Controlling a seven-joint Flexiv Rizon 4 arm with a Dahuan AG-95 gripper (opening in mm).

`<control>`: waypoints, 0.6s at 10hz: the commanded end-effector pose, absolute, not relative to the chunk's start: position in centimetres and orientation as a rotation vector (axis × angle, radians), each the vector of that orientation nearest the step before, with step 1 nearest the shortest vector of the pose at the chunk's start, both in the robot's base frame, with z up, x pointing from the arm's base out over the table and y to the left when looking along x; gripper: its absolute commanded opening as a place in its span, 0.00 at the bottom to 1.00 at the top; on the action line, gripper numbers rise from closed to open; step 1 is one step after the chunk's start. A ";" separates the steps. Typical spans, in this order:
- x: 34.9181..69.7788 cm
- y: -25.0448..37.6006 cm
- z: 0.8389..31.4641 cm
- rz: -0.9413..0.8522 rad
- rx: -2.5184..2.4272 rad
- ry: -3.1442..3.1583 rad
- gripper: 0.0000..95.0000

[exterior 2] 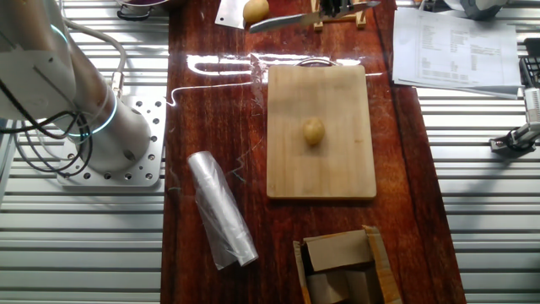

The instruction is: Chop the potatoes

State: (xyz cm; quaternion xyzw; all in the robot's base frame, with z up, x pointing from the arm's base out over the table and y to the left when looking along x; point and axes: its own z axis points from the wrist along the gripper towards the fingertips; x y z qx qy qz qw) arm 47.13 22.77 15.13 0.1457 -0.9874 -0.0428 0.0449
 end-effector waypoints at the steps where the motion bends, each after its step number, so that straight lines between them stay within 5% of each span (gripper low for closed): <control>1: 47.1 22.7 15.2 -0.097 0.187 -3.076 0.00; 6: 46.6 18.5 14.9 -0.077 0.294 -3.042 0.00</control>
